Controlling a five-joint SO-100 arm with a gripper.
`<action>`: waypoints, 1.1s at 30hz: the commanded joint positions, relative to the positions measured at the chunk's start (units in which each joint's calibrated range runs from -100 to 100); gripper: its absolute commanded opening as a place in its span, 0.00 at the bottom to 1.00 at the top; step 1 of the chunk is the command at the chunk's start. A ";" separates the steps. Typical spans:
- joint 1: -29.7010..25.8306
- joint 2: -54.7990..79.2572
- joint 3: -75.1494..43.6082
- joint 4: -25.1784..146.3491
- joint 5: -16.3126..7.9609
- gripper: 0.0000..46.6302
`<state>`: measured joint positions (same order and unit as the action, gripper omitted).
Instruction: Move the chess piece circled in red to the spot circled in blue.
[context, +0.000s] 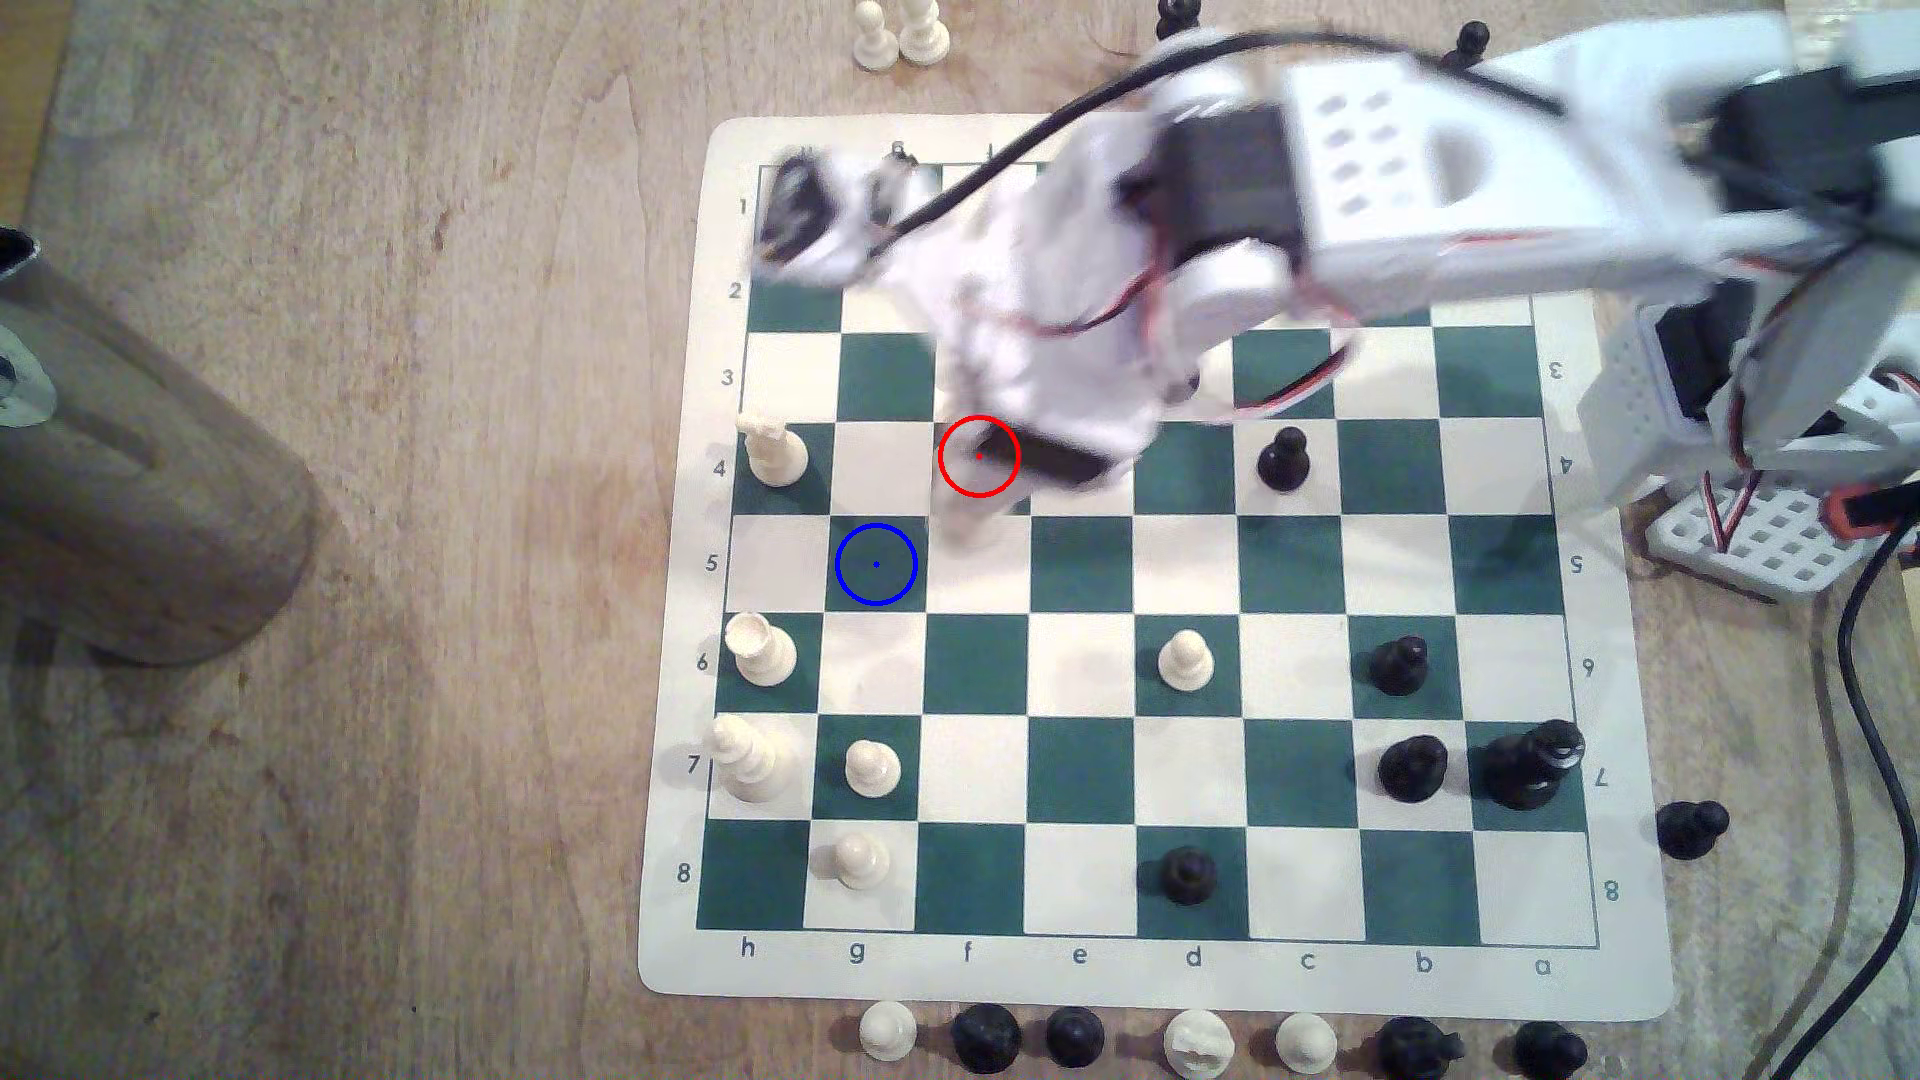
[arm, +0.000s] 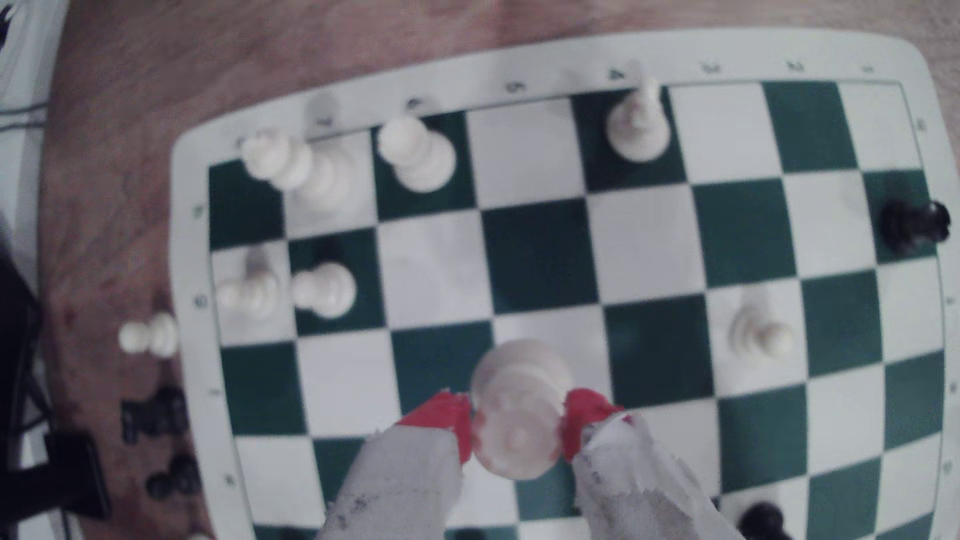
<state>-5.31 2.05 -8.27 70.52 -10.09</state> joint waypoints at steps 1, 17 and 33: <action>-0.20 4.74 -11.49 -1.07 -0.49 0.04; 0.42 14.50 -13.49 -9.50 -0.54 0.04; 1.91 17.13 -11.13 -13.35 -0.10 0.05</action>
<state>-4.20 21.32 -16.13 58.73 -10.43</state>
